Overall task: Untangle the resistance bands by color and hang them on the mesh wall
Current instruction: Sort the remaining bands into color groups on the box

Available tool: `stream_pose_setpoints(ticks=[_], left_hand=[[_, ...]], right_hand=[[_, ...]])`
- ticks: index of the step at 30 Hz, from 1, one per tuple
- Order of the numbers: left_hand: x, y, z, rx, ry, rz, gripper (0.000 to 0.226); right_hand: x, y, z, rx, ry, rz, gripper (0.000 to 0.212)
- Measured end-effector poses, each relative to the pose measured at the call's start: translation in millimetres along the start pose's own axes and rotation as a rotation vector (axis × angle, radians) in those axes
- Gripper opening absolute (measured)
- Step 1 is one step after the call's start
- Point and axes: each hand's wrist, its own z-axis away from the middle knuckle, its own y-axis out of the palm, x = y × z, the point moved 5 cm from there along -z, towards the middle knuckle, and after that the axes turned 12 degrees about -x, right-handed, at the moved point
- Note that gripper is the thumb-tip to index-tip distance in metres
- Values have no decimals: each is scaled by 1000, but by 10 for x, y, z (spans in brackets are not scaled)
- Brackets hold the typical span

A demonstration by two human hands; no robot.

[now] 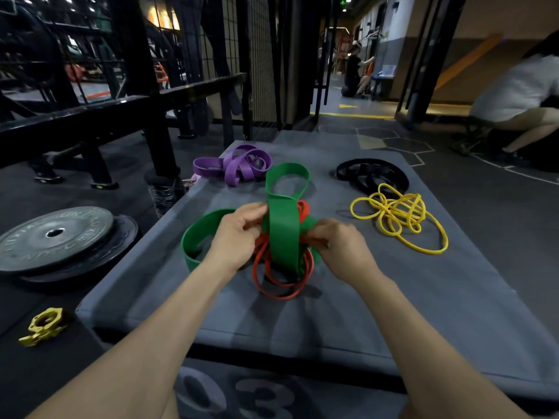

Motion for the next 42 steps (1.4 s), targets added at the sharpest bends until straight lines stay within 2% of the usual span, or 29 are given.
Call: stream_pose_setpoints(ticks=[3, 6, 10, 13, 17, 19, 23, 25, 31, 34, 39, 42], left_hand=[[-37, 41, 27, 25, 129, -98, 50], [-68, 62, 42, 53, 76, -9, 50], [-15, 133, 115, 192, 30, 1, 43], [33, 166, 137, 195, -30, 37, 37], [116, 224, 167, 231, -224, 102, 32], [143, 237, 165, 231, -258, 102, 30], [126, 209, 146, 110, -251, 104, 22], [105, 169, 127, 45, -218, 73, 23], [157, -152, 3, -213, -252, 83, 21], [175, -267, -2, -272, -277, 114, 20], [232, -600, -47, -496, -334, 236, 21], [216, -702, -69, -453, -228, 150, 25]], right_hand=[[61, 59, -5, 1, -16, -121, 18], [67, 80, -21, 25, 94, -424, 24], [-30, 155, 22, 130, 269, -703, 39], [-81, 172, 45, 166, 293, -759, 38], [-111, 145, 82, 194, 314, -774, 36], [-109, 125, 95, 213, 347, -803, 36], [-69, 110, 63, 162, 473, -931, 29], [-58, 144, 43, 115, 496, -840, 33], [-300, -23, -21, -182, 508, -436, 38], [-351, -71, -16, -261, 526, -358, 44], [-557, -128, -10, -377, 702, -410, 42], [-639, -154, 62, -453, 844, -570, 31]])
